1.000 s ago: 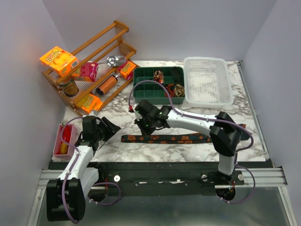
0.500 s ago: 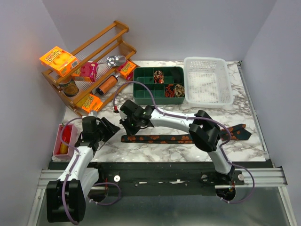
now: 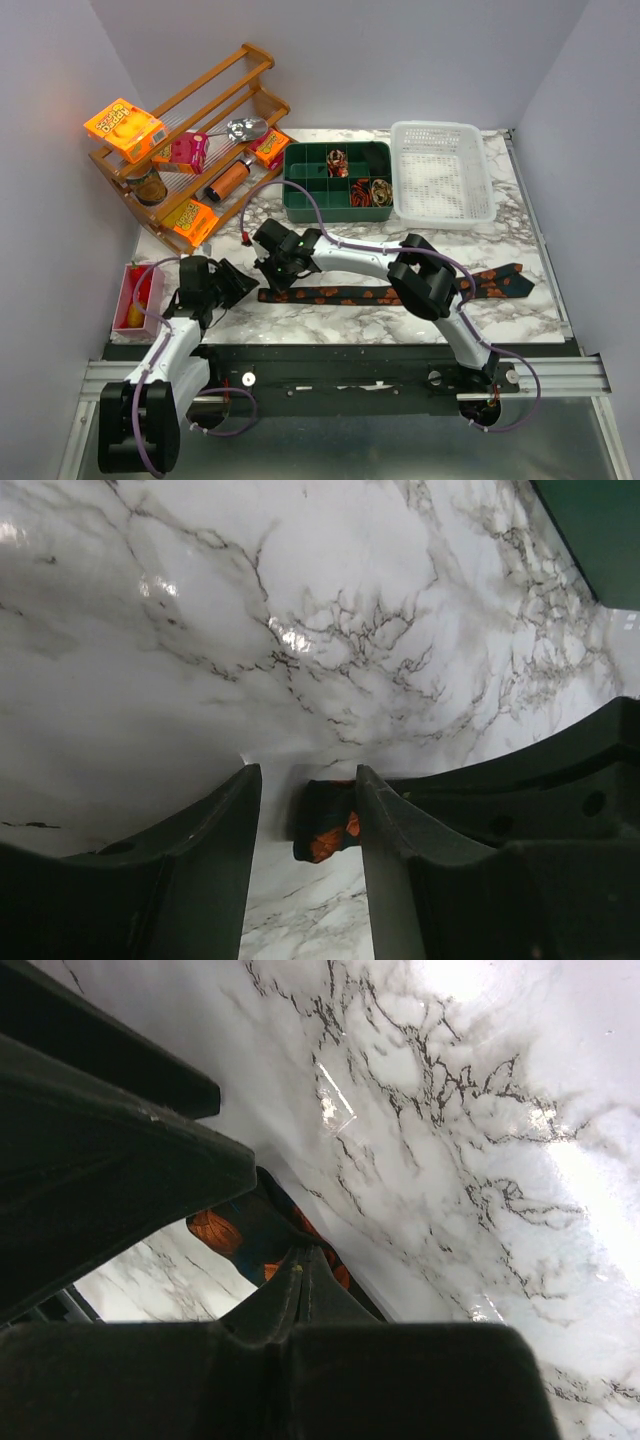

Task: Roll the ties
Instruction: Roll the tie at the center of the board.

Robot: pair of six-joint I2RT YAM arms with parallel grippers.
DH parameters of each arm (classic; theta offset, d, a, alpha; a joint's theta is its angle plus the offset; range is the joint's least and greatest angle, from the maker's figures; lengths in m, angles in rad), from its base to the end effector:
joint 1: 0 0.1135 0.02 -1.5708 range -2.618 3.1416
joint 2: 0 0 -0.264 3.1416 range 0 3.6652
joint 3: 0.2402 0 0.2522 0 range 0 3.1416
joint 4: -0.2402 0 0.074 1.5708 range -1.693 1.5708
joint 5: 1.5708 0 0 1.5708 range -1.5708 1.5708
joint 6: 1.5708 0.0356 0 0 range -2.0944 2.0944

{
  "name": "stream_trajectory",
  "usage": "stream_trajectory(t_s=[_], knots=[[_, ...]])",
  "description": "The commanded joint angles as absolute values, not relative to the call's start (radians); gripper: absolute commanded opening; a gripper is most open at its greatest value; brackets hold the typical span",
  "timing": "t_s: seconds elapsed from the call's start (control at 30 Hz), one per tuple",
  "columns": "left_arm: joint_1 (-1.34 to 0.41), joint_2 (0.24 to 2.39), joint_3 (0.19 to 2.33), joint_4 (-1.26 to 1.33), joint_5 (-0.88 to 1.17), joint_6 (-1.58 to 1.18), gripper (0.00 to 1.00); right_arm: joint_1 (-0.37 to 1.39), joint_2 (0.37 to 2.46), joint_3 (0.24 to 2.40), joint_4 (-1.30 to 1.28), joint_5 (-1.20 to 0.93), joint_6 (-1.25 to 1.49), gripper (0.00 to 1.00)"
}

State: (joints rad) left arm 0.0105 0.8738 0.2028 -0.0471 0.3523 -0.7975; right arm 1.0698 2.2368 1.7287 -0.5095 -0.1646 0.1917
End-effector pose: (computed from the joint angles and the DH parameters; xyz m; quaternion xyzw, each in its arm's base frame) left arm 0.1607 -0.0106 0.1399 -0.2857 0.8527 -0.3035 0.3149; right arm 0.2272 0.4270 0.1615 -0.4279 0.8583 0.2244 0.1732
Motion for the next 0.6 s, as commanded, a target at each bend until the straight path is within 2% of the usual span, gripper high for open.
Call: stream_trajectory(t_s=[0.0, 0.23, 0.3, 0.43, 0.47, 0.53, 0.57], knots=[[-0.044, 0.838, 0.172, -0.005, 0.384, -0.801, 0.50, 1.071, 2.250, 1.715, -0.523, -0.117, 0.199, 0.02], [-0.081, 0.854, 0.123, 0.041, 0.376, -0.795, 0.49, 1.072, 2.241, 1.712, -0.523, -0.120, 0.206, 0.02], [-0.083, 0.871, 0.109, 0.058, 0.380, -0.802, 0.46, 1.072, 2.241, 1.712, -0.522, -0.121, 0.209, 0.02], [-0.083, 0.871, 0.106, 0.063, 0.377, -0.802, 0.36, 1.071, 2.238, 1.712, -0.522, -0.126, 0.216, 0.02], [-0.083, 0.864, 0.107, 0.058, 0.373, -0.802, 0.29, 1.071, 2.234, 1.712, -0.522, -0.127, 0.216, 0.02], [-0.083, 0.853, 0.110, 0.049, 0.365, -0.801, 0.23, 1.069, 2.229, 1.712, -0.522, -0.129, 0.221, 0.02], [-0.084, 0.844, 0.112, 0.045, 0.364, -0.799, 0.15, 1.071, 2.226, 1.712, -0.520, -0.133, 0.224, 0.02]])
